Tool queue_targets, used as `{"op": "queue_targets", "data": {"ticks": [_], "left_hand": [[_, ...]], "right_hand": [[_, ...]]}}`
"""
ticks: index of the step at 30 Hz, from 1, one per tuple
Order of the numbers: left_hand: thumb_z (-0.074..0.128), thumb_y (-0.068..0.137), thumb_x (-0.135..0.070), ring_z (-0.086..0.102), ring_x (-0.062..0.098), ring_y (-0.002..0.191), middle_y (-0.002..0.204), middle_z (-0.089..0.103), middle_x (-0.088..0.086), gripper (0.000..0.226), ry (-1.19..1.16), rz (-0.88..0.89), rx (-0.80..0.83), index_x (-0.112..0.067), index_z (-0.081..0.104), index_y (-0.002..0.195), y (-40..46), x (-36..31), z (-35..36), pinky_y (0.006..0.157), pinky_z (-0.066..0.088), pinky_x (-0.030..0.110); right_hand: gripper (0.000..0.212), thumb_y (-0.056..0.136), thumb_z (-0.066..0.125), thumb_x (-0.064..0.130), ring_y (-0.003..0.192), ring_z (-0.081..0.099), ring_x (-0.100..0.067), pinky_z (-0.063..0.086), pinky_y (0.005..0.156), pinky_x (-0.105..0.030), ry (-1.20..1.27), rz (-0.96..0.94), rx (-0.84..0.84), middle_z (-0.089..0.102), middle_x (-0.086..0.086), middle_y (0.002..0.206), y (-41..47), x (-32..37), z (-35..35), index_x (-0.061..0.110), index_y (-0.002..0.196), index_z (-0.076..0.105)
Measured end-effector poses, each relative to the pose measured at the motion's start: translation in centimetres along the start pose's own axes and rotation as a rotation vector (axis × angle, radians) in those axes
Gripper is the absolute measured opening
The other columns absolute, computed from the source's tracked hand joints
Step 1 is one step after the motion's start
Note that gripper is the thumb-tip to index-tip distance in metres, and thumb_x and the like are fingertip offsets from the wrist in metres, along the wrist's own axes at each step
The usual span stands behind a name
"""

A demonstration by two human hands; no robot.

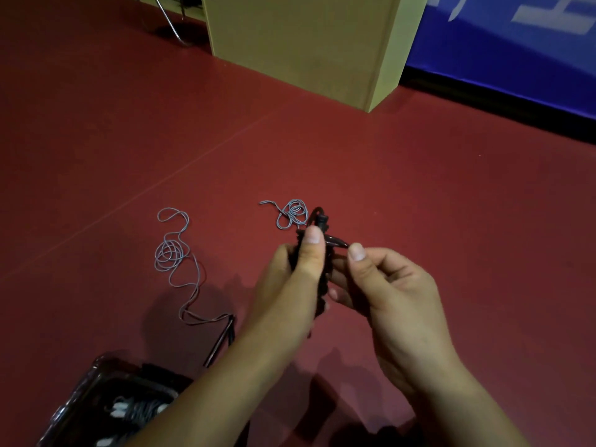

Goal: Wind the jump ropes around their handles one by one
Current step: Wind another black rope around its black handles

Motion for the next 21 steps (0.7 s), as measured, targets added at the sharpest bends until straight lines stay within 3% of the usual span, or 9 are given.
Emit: {"op": "queue_targets", "data": {"ticks": [3, 5, 7, 10, 14, 17, 21], "left_hand": [[0.042, 0.064, -0.09, 0.057, 0.018, 0.046, 0.061, 0.061, 0.005, 0.079, -0.067, -0.037, 0.041, -0.016, 0.068, 0.073, -0.4, -0.6, -0.9, 0.048, 0.039, 0.025], [0.044, 0.061, -0.097, 0.055, 0.018, 0.043, 0.06, 0.06, 0.005, 0.088, -0.123, -0.04, 0.103, -0.013, 0.067, 0.074, -0.7, -0.7, -1.4, 0.04, 0.036, 0.018], [0.042, 0.057, -0.094, 0.055, 0.021, 0.045, 0.063, 0.061, 0.006, 0.088, -0.157, -0.044, 0.192, -0.013, 0.069, 0.08, -0.9, -0.3, -1.6, 0.04, 0.037, 0.02], [0.057, 0.047, -0.095, 0.055, 0.023, 0.047, 0.065, 0.059, 0.007, 0.078, -0.196, -0.068, 0.324, -0.023, 0.067, 0.073, -1.1, 0.3, -1.5, 0.047, 0.042, 0.024], [0.076, 0.043, -0.08, 0.057, 0.016, 0.054, 0.064, 0.061, 0.003, 0.058, -0.123, -0.065, 0.389, -0.027, 0.067, 0.064, -0.8, 0.5, -1.7, 0.055, 0.043, 0.022], [0.071, 0.055, -0.067, 0.053, 0.01, 0.057, 0.067, 0.062, 0.002, 0.044, -0.061, -0.103, 0.378, -0.024, 0.066, 0.059, -0.2, 0.7, -1.8, 0.062, 0.039, 0.024], [0.077, 0.061, -0.052, 0.058, 0.011, 0.059, 0.069, 0.063, -0.001, 0.031, -0.187, -0.173, 0.363, -0.024, 0.069, 0.07, 0.4, 0.8, -1.6, 0.055, 0.046, 0.02]], "right_hand": [[0.03, 0.068, 0.073, 0.043, 0.058, 0.061, -0.017, 0.049, 0.059, -0.031, -0.064, 0.053, 0.11, 0.074, -0.012, 0.083, 0.2, 0.4, -0.5, 0.014, 0.072, 0.072], [0.045, 0.062, 0.08, 0.058, 0.052, 0.047, -0.014, 0.037, 0.058, -0.036, -0.124, 0.079, 0.199, 0.062, -0.013, 0.071, 0.5, 0.4, -0.9, 0.014, 0.071, 0.072], [0.051, 0.053, 0.084, 0.063, 0.05, 0.042, -0.012, 0.034, 0.056, -0.034, -0.143, 0.105, 0.262, 0.05, -0.008, 0.06, 0.8, 0.3, -1.2, 0.015, 0.069, 0.072], [0.048, 0.048, 0.092, 0.049, 0.046, 0.042, -0.011, 0.042, 0.049, -0.025, -0.011, 0.194, 0.356, 0.051, -0.003, 0.058, 0.9, 0.6, -1.4, 0.018, 0.078, 0.071], [0.018, 0.074, 0.079, 0.022, 0.053, 0.049, -0.014, 0.048, 0.052, -0.023, -0.062, 0.236, 0.363, 0.061, -0.007, 0.066, 0.9, 1.2, -2.0, 0.01, 0.081, 0.068], [0.016, 0.076, 0.066, 0.019, 0.054, 0.051, -0.013, 0.049, 0.054, -0.023, -0.141, 0.209, 0.284, 0.06, -0.007, 0.068, 1.0, 1.0, -2.0, 0.006, 0.085, 0.067], [0.015, 0.073, 0.069, 0.024, 0.052, 0.052, -0.011, 0.05, 0.053, -0.024, -0.195, 0.179, 0.169, 0.056, -0.002, 0.062, 1.2, 0.6, -2.1, 0.01, 0.078, 0.067]]}}
Point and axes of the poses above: each hand's wrist, its own y-axis towards the middle knuckle, its own z-axis out of the palm, x = y × z, the point moved 2 cm from there along y, towards the middle knuckle
